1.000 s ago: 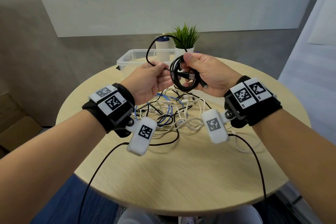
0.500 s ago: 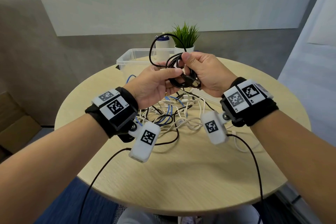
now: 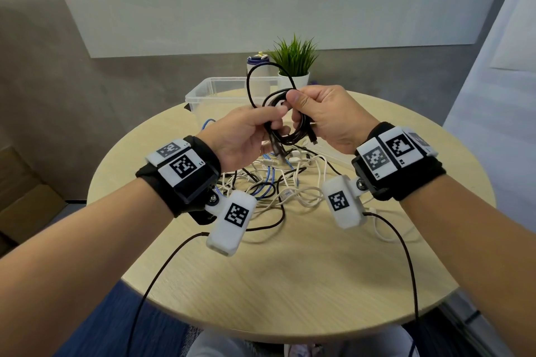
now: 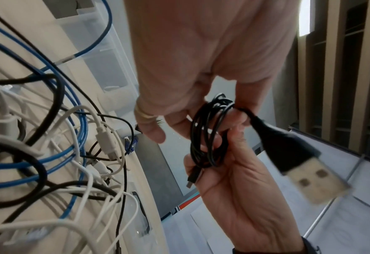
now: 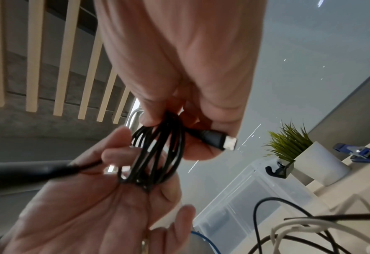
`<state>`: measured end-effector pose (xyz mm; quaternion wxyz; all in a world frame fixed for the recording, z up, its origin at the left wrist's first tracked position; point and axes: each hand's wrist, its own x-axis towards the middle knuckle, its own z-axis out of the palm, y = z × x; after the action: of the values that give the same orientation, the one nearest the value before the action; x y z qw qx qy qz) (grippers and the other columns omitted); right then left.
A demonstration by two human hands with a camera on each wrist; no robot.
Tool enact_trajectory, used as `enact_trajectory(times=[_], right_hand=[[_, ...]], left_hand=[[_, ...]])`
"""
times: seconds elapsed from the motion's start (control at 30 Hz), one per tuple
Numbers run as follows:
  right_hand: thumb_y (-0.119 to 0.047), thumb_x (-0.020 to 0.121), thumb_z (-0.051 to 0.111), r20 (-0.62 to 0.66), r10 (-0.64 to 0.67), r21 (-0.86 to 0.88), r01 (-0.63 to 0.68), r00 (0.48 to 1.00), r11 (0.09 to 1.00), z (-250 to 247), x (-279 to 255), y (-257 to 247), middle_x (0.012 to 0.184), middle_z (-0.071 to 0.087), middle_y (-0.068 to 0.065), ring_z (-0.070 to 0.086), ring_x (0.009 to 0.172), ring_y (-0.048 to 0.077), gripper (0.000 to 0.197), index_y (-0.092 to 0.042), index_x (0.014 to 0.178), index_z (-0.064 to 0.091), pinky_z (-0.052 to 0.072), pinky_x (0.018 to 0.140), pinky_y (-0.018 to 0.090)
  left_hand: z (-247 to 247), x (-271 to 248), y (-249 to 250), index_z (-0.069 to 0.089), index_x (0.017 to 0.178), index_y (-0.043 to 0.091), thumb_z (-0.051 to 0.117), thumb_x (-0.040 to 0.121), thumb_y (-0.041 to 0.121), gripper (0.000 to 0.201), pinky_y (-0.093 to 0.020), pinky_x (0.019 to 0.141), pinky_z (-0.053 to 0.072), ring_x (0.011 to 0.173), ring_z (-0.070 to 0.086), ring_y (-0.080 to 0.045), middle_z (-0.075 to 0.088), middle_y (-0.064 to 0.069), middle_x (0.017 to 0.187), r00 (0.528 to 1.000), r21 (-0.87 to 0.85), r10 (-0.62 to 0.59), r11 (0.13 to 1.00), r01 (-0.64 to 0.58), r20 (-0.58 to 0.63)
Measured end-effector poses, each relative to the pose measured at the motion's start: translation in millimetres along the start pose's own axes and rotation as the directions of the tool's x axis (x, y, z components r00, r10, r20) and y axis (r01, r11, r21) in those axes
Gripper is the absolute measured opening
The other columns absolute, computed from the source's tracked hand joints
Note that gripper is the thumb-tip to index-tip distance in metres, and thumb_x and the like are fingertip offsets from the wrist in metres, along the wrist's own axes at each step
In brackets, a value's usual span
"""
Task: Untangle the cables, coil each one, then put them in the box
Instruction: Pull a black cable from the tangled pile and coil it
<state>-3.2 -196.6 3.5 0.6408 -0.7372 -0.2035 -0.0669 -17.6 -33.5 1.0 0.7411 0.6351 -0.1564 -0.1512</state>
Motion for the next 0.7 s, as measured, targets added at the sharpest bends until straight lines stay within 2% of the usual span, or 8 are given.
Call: enact_trajectory(times=[0.07,0.17,0.3,0.37,0.47,0.53,0.6,0.7], right_hand=[[-0.022,0.095,0.054,-0.009,0.008,0.028,-0.008,1.0,1.0,1,0,-1,0.065,0.052,0.006,0.049,0.061,0.016,0.021,-0.008,0.083,0.065,0.046,0.06,0.026],[-0.021,0.095,0.055,-0.032,0.002,0.04,0.0,0.999,0.999,1,1,-4,0.066,0.054,0.004,0.05,0.062,0.015,0.021,-0.005,0.085,0.065,0.047,0.061,0.027],[-0.023,0.095,0.056,-0.095,-0.009,0.055,0.014,0.995,0.998,-3,1,-6,0.063,0.056,0.0,0.052,0.059,0.012,0.021,-0.012,0.079,0.065,0.044,0.058,0.028],[-0.026,0.094,0.056,-0.135,-0.005,0.093,0.017,0.991,0.996,-7,3,-10,0.062,0.057,-0.002,0.054,0.056,0.011,0.022,-0.014,0.078,0.064,0.044,0.055,0.025],[-0.027,0.095,0.056,-0.165,-0.003,0.138,0.026,0.986,0.99,-11,5,-17,0.063,0.056,-0.001,0.056,0.054,0.011,0.023,-0.014,0.077,0.062,0.045,0.05,0.022],[-0.027,0.095,0.056,-0.164,-0.004,0.125,0.024,0.986,0.992,-12,6,-18,0.063,0.056,0.0,0.056,0.054,0.012,0.023,-0.014,0.077,0.062,0.046,0.051,0.023],[-0.027,0.095,0.056,-0.147,0.004,0.098,0.011,0.989,0.995,-11,5,-18,0.063,0.056,-0.001,0.056,0.054,0.011,0.022,-0.014,0.078,0.062,0.046,0.051,0.024],[-0.025,0.095,0.056,-0.118,0.011,0.082,-0.001,0.993,0.997,-8,3,-14,0.063,0.055,0.0,0.055,0.055,0.012,0.021,-0.012,0.08,0.063,0.047,0.053,0.025]], left_hand=[[0,2,-2,0.053,0.079,0.018,0.056,0.091,0.01,0.015,-0.032,0.074,0.044,0.07,0.058,-0.008,0.053,0.008,0.06,1.0,0.087,-0.014,0.996,0.014,-0.002],[0,5,-6,0.05,0.077,0.016,0.055,0.09,-0.001,0.022,-0.032,0.071,0.054,0.074,0.06,-0.013,0.058,0.002,0.07,0.999,0.131,-0.034,0.991,0.033,0.008],[-2,4,-12,0.047,0.092,0.008,0.056,0.087,-0.007,0.018,-0.023,0.052,0.054,0.058,0.065,-0.017,0.064,-0.014,0.073,0.999,0.127,-0.04,0.991,0.042,-0.02],[-4,2,-16,0.048,0.085,0.006,0.057,0.086,-0.008,0.017,-0.03,0.059,0.059,0.061,0.066,-0.02,0.068,-0.017,0.072,0.997,0.183,-0.076,0.981,0.07,0.023],[-10,-1,-22,0.053,0.077,0.006,0.059,0.084,-0.008,0.017,-0.043,0.084,0.052,0.073,0.07,-0.022,0.072,-0.012,0.077,0.973,0.413,-0.187,0.903,0.117,0.134],[-9,-3,-21,0.058,0.083,0.008,0.063,0.082,-0.007,0.016,-0.044,0.09,0.046,0.083,0.069,-0.02,0.073,-0.006,0.083,0.955,0.515,-0.227,0.852,0.098,0.193],[-7,-2,-17,0.057,0.087,0.011,0.068,0.077,0.003,0.017,-0.041,0.098,0.043,0.091,0.066,-0.021,0.073,-0.003,0.082,0.962,0.446,-0.187,0.891,0.08,0.2],[2,-2,-11,0.055,0.085,0.012,0.053,0.091,0.018,0.008,-0.023,0.08,0.053,0.091,0.067,-0.021,0.07,-0.001,0.071,0.982,0.262,-0.107,0.963,0.063,0.155]])
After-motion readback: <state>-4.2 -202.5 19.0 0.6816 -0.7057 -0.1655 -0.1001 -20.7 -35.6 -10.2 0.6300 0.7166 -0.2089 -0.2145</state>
